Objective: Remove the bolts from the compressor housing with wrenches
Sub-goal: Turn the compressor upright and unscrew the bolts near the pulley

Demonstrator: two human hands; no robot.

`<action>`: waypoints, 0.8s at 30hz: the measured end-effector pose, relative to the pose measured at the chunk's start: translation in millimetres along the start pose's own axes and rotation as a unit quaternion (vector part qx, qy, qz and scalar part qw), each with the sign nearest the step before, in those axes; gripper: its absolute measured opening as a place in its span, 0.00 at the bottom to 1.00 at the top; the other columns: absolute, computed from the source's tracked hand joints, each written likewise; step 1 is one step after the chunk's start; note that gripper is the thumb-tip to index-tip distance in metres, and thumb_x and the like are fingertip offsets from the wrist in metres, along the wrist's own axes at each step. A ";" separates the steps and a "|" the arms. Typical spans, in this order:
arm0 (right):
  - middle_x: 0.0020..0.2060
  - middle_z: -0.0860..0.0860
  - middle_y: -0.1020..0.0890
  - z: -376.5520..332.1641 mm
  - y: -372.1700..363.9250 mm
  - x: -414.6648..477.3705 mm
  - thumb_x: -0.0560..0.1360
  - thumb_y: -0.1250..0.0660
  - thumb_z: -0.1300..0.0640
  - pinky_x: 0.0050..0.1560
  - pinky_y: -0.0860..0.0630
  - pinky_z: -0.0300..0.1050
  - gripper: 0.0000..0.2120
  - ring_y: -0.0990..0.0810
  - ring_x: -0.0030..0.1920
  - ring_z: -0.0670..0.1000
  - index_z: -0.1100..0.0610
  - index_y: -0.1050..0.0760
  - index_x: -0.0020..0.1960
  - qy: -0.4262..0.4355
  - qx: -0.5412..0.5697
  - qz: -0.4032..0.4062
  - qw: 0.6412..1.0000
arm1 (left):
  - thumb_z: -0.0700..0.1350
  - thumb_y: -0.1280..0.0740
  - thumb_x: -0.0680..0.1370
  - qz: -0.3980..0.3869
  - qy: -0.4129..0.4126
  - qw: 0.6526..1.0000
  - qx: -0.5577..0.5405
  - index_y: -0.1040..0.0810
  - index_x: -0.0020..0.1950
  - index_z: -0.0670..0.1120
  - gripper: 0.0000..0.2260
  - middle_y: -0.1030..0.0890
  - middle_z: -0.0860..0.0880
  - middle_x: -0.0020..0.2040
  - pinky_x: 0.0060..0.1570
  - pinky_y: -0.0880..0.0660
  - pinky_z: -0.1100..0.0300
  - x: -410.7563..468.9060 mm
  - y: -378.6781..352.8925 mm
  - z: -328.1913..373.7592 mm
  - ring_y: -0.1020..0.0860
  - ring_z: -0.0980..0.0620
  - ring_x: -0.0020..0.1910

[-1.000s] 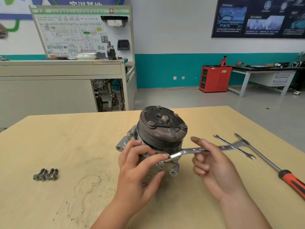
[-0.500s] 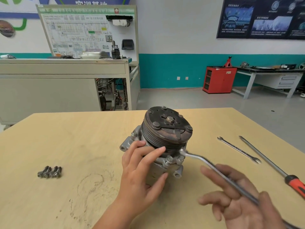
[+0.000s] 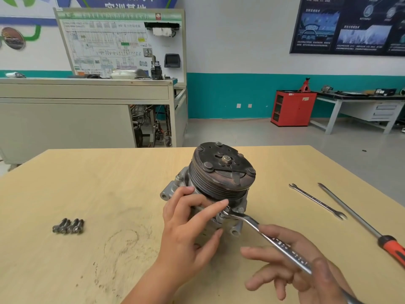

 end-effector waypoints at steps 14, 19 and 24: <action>0.21 0.51 0.36 12.0 54.6 48.8 0.68 0.36 0.36 0.28 0.33 0.35 0.23 0.38 0.23 0.45 0.57 0.22 0.33 0.091 0.362 0.117 0.920 | 0.49 0.33 0.72 0.016 0.006 0.999 -0.043 0.37 0.69 0.55 0.27 0.28 0.56 0.56 0.66 0.37 0.49 -1.6 -1.5 -2.7 0.36 0.54 0.68; 0.59 0.80 0.35 1.9 36.7 1.2 0.82 0.45 0.55 0.44 0.36 0.53 0.27 0.28 0.53 0.74 0.78 0.42 0.67 0.086 0.343 0.080 0.932 | 0.50 0.33 0.72 0.011 0.021 0.998 -0.050 0.37 0.71 0.51 0.29 0.28 0.58 0.55 0.66 0.37 0.49 -2.2 -1.6 -3.9 0.36 0.57 0.68; 0.49 0.47 0.15 14.2 9.6 -21.7 0.60 0.37 0.27 0.24 0.34 0.31 0.21 0.19 0.31 0.59 0.33 0.22 0.49 0.012 0.002 0.105 0.994 | 0.50 0.33 0.72 0.005 0.015 0.999 -0.030 0.34 0.69 0.52 0.26 0.28 0.57 0.56 0.67 0.38 0.51 -1.2 -0.1 -1.8 0.36 0.55 0.68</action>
Point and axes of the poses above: each hand's wrist, its own x-axis towards the middle knuckle, its own y-axis out of the back of the hand, z = x × y, the point moved 2 cm from there along x, towards the middle knuckle
